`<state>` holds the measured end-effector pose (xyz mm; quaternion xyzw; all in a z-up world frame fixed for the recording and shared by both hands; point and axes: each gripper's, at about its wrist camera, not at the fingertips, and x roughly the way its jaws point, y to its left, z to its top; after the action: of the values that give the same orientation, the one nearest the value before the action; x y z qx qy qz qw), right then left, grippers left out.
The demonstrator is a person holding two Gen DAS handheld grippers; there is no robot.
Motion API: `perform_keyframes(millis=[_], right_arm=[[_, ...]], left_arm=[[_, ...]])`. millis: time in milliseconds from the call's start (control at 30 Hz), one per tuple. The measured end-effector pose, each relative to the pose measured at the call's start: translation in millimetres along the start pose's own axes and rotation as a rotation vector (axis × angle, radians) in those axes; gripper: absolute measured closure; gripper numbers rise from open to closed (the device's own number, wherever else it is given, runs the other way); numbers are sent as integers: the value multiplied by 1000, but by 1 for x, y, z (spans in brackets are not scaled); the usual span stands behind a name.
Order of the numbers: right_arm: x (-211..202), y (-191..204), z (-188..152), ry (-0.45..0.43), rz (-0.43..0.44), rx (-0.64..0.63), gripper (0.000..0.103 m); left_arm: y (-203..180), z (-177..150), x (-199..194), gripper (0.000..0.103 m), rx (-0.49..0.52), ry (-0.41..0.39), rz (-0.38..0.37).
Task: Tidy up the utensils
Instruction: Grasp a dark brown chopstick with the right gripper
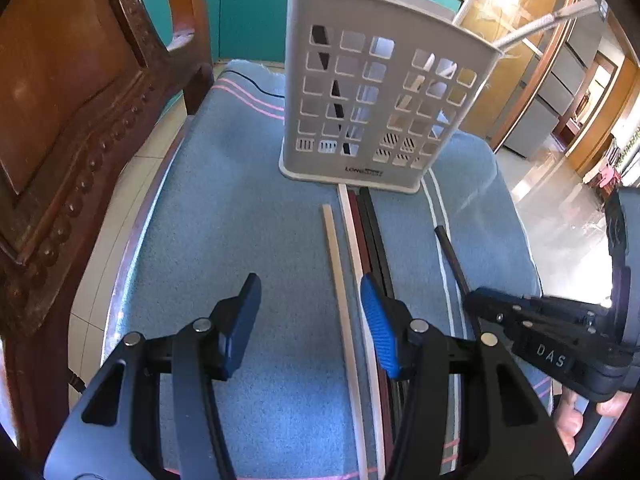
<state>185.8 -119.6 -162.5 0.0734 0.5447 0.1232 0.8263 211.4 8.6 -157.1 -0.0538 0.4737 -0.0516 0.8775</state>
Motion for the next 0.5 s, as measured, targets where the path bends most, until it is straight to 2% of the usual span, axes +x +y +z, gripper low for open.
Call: perform_keyframes(millis=[167,333,367,400,500], right_arm=[[0,6,0,-28,-35,-38,75],[4,13,1,-51,-72,-77,75],[4,14,1,-53,-76,-83,78],[5,15,0,-50,-77,-85,93],[6,14,-1,-30,-54,-70,96]], left_arm=[[-2,-2,6,51,7,19,-3],[-2,-4,11,51,11,28,-1],[-3,-4,10,51,11,30,-1],[-3,-4,9,51,12,30,-1],[-2,-5,10,51,15,32,2]])
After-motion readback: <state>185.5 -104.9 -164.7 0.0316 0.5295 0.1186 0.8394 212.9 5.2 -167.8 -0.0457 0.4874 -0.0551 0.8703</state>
